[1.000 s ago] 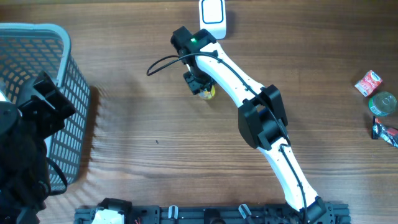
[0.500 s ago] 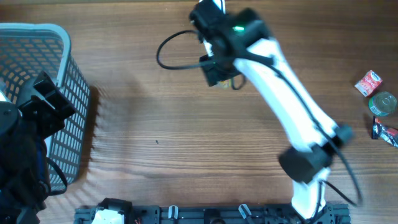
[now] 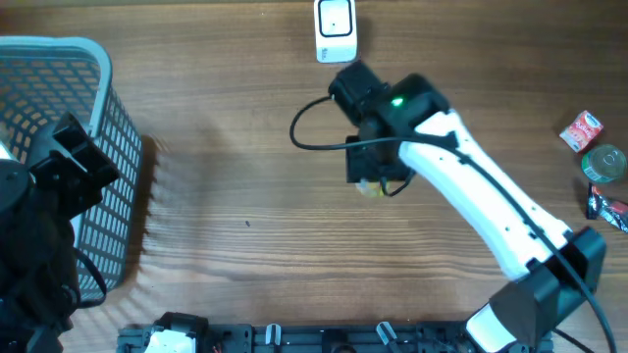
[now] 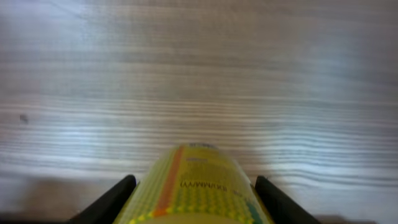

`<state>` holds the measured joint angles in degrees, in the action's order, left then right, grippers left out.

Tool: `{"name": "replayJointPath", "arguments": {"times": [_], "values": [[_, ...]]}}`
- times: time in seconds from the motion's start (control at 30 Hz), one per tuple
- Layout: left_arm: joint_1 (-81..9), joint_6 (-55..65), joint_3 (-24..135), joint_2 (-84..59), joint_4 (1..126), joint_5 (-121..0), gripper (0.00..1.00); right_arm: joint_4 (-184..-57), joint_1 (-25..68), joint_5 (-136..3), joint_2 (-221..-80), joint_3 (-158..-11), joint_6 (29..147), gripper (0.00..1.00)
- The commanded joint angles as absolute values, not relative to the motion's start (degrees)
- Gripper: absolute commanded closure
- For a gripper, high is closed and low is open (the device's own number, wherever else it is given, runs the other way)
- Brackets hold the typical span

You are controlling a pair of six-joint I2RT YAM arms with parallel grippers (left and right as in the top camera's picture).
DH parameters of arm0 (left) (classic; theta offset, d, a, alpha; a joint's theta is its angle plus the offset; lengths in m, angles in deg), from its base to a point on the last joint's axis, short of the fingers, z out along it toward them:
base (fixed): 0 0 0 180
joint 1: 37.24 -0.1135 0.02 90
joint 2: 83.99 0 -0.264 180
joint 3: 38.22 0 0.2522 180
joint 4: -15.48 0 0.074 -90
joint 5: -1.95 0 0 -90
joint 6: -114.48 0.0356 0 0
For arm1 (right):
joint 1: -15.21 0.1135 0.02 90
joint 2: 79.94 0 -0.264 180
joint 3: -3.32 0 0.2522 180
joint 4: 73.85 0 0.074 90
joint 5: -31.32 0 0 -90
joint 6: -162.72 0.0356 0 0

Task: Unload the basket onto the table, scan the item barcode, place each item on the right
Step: 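Close the right gripper around the yellow container, then lift the yellow container with the right gripper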

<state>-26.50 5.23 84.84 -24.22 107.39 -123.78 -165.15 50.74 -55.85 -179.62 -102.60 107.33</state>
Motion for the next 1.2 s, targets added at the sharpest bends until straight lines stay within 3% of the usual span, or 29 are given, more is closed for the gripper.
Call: {"name": "replayJointPath", "arguments": {"times": [0.0, 0.13, 0.47, 0.77, 0.8, 0.87, 0.9, 1.07, 1.17], "values": [[-26.81, 4.47, 84.60, -24.33, 107.17, -124.56, 0.00, -151.53, 50.50, -53.59, -179.38, -88.88, 119.74, 0.72], [-26.81, 4.49, 84.60, -24.33, 107.82, -124.56, 0.00, -139.77, 50.50, -50.73, -179.47, -79.46, 142.39, 0.72], [-26.81, 4.47, 84.60, -24.33, 107.98, -124.56, 0.00, -144.82, 50.50, -45.62, -180.52, -78.23, 191.26, 0.75], [-26.81, 4.44, 84.60, -24.33, 107.98, -124.58, 0.00, -135.64, 50.39, -47.17, -192.17, -78.23, 191.32, 0.67], [-26.81, 4.47, 84.60, -24.33, 107.96, -124.56, 0.00, -135.66, 50.39, -47.65, -192.56, -78.23, 191.30, 0.58], [-26.83, 4.47, 84.60, -24.33, 107.98, -124.58, 0.00, -135.64, 50.39, -47.80, -192.54, -78.34, 188.77, 0.12], [-26.83, 4.47, 84.60, -24.33, 107.98, -124.58, 0.00, -135.84, 50.39, -47.82, -192.45, -78.69, 185.07, 0.00], [-26.83, 4.47, 84.60, -24.31, 107.98, -124.58, 0.00, -141.52, 50.39, -45.97, -187.58, -80.16, 179.85, 0.00], [-26.83, 4.47, 84.60, -24.31, 108.02, -124.58, 0.00, -139.90, 50.39, -43.65, -181.46, -80.51, 169.23, 0.00]]}}
